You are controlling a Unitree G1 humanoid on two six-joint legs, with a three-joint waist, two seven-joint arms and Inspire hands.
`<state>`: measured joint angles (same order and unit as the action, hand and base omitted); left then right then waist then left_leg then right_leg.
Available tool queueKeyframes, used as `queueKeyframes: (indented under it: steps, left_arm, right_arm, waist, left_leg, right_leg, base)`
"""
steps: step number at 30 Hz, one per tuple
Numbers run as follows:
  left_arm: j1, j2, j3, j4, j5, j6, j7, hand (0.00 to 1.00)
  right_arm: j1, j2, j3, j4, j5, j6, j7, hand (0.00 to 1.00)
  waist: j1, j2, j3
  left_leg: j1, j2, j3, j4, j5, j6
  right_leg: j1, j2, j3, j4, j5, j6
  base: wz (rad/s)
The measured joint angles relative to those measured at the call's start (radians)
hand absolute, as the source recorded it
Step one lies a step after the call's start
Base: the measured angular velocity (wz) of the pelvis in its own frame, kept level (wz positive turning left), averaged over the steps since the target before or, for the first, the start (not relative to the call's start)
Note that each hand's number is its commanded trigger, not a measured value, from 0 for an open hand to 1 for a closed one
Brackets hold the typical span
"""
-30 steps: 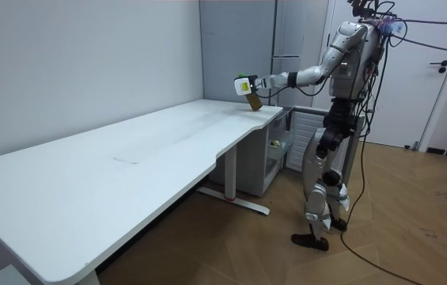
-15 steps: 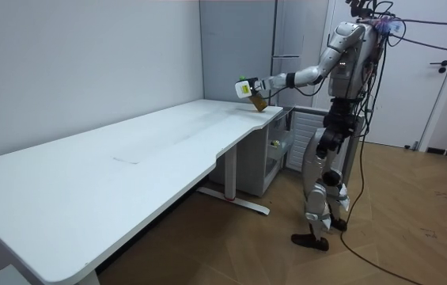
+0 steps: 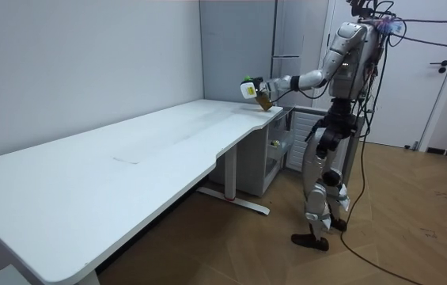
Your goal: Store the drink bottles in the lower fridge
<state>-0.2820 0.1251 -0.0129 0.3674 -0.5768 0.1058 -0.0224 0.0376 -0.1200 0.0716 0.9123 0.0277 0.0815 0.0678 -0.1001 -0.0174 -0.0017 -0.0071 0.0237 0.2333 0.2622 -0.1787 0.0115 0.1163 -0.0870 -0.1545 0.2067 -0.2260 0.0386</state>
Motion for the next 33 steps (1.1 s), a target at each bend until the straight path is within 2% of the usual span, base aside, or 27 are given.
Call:
queueKeyframes:
  steps: [3,6,13,14,16,20,26,33]
  left_arm:
    - [0.077,0.000,-0.038,-0.098,-0.002,-0.001,-0.003,1.00]
    - [0.151,0.000,-0.045,-0.181,-0.002,-0.001,-0.019,1.00]
    - [0.223,0.000,-0.073,-0.293,-0.002,-0.003,-0.052,1.00]
    - [0.226,-0.003,-0.086,-0.301,-0.004,-0.010,-0.061,1.00]
    - [0.241,-0.005,-0.100,-0.300,-0.015,-0.029,-0.081,1.00]
    - [0.289,0.001,-0.108,-0.300,-0.017,-0.032,-0.142,1.00]
    - [0.360,0.012,-0.130,-0.299,-0.021,-0.032,-0.182,1.00]
    - [0.367,0.016,-0.190,-0.299,-0.019,-0.032,-0.263,1.00]
  right_arm:
    - [-0.001,0.003,0.039,-0.076,-0.002,0.003,0.023,0.00]
    - [0.000,0.016,0.048,-0.141,-0.001,0.003,0.032,0.00]
    - [0.017,0.008,0.109,-0.341,-0.001,-0.008,0.097,0.00]
    - [0.017,0.009,0.119,-0.358,-0.001,-0.017,0.114,0.00]
    - [0.018,0.007,0.142,-0.384,0.002,-0.021,0.146,0.00]
    - [0.018,0.006,0.164,-0.388,0.002,-0.028,0.220,0.00]
    - [0.024,-0.029,0.222,-0.443,0.015,-0.026,0.315,0.00]
    - [0.024,-0.034,0.246,-0.510,0.046,-0.022,0.472,0.00]
  waist:
    - [0.029,-0.006,0.0005]
    - [0.045,-0.008,0.0011]
    - [0.081,-0.019,0.0071]
    - [0.086,-0.019,0.0077]
    - [0.106,-0.018,0.0087]
    - [0.128,-0.015,0.0105]
    - [0.137,-0.021,0.0149]
    - [0.134,-0.027,0.0175]
  left_leg:
    - [-0.003,-0.002,-0.017,0.005,0.000,0.000]
    - [-0.008,-0.003,-0.033,0.008,0.000,0.000]
    - [-0.046,-0.005,-0.076,0.038,0.000,0.000]
    - [-0.058,-0.006,-0.088,0.045,0.000,0.000]
    - [-0.059,-0.006,-0.089,0.047,0.000,0.000]
    - [-0.070,-0.009,-0.099,0.053,0.000,0.000]
    - [-0.080,-0.013,-0.108,0.057,0.000,0.002]
    - [-0.101,-0.015,-0.124,0.072,-0.001,0.004]
  right_leg:
    - [0.007,-0.001,-0.015,0.000,0.000,0.000]
    - [0.013,-0.001,-0.038,-0.001,0.000,0.000]
    - [0.012,0.002,-0.079,-0.002,0.000,0.000]
    - [0.011,0.002,-0.094,-0.002,0.000,0.000]
    - [0.011,0.002,-0.095,-0.002,0.000,0.000]
    - [0.013,0.002,-0.099,-0.001,0.000,0.000]
    - [0.007,0.001,-0.100,-0.001,-0.001,0.000]
    - [0.001,0.002,-0.116,-0.001,0.000,0.000]
  base:
    - [0.15]
    - [0.15]
    - [0.20]
    - [0.27]
    - [0.09]
    - [0.05]
    - [0.05]
    - [0.06]
